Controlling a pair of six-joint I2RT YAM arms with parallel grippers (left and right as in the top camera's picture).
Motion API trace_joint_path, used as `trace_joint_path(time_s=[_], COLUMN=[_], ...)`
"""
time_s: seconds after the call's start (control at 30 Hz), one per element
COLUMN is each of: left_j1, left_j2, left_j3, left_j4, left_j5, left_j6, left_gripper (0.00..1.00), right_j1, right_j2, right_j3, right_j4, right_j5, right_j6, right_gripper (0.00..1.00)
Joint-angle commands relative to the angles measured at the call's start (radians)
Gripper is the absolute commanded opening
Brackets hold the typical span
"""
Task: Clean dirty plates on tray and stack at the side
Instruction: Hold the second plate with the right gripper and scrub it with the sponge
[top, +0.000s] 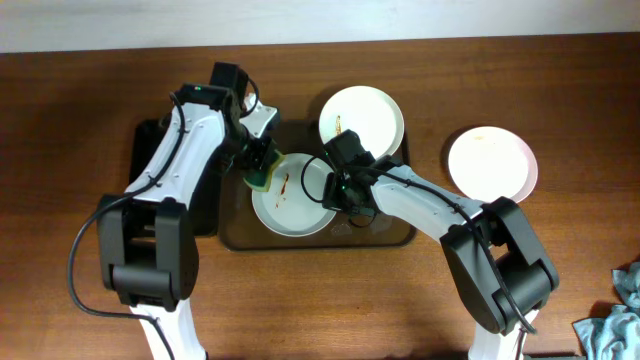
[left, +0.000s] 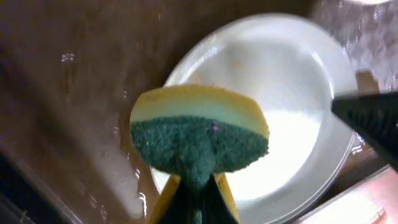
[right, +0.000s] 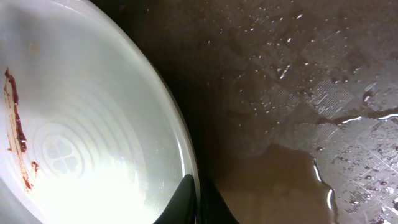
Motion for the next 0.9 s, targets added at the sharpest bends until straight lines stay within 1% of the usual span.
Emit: trace_joint_path(time_s=[0.0, 0.13, 0.17, 0.23, 0.27, 0.33, 0.37, 0.47, 0.5, 0.57, 0.67, 0.7, 0.8, 0.83, 0.87], left_j1=[-0.007, -0.059, -0.077, -0.093, -0.097, -0.096, -0.096, -0.091, -0.084, -0.064, -0.064, -0.064, -0.064, -0.064, -0.064], left_j2=[0.017, 0.023, 0.035, 0.059, 0.068, 0.068, 0.068, 0.068, 0.068, 0.069, 0.07, 0.07, 0.07, 0.07, 0.07], left_j3=[-0.101, -0.239, -0.257, -0.261, -0.261, -0.261, -0.261, -0.26, -0.26, -0.26, -0.26, -0.26, -0.26, -0.26, -0.26], left_j4=[0.1, 0.286, 0.3, 0.274, 0.235, 0.129, 0.11, 0.195, 0.242, 0.397, 0.49, 0.474, 0.3, 0.237, 0.173], left_j5=[0.094, 0.091, 0.091, 0.091, 0.095, 0.18, 0.203, 0.214, 0.203, 0.05, -0.076, -0.078, -0.069, -0.031, 0.105], left_j6=[0.022, 0.022, 0.021, -0.023, -0.066, -0.076, -0.076, -0.088, -0.109, -0.225, -0.227, -0.226, -0.225, -0.206, -0.104], left_gripper=[0.01, 0.01, 0.01, 0.01, 0.01, 0.0, 0.01, 0.0, 0.0, 0.01, 0.0, 0.0, 0.01, 0.0, 0.01], right_j1=[0.01, 0.01, 0.01, 0.01, 0.01, 0.01, 0.01, 0.01, 0.01, 0.01, 0.01, 0.01, 0.01, 0.01, 0.01], right_j2=[0.025, 0.025, 0.025, 0.025, 0.025, 0.025, 0.025, 0.025, 0.025, 0.025, 0.025, 0.025, 0.025, 0.025, 0.025], right_j3=[0.005, 0.005, 0.005, 0.005, 0.005, 0.005, 0.005, 0.005, 0.005, 0.005, 0.005, 0.005, 0.005, 0.005, 0.005], right_j4=[-0.004, 0.0, 0.0, 0.0, 0.0, 0.0, 0.0, 0.0, -0.001, -0.002, -0.002, -0.001, 0.0, 0.0, 0.0], right_j5=[-0.008, -0.008, -0.008, -0.008, -0.008, -0.008, -0.008, -0.008, -0.008, -0.011, -0.011, -0.011, -0.011, -0.011, -0.011], right_j6=[-0.018, -0.019, -0.019, -0.019, -0.019, -0.019, -0.019, -0.019, -0.019, -0.027, -0.027, -0.027, -0.027, -0.027, -0.027], right_gripper=[0.04, 0.04, 0.04, 0.04, 0.04, 0.04, 0.04, 0.04, 0.04, 0.04, 0.04, 0.04, 0.04, 0.04, 0.04])
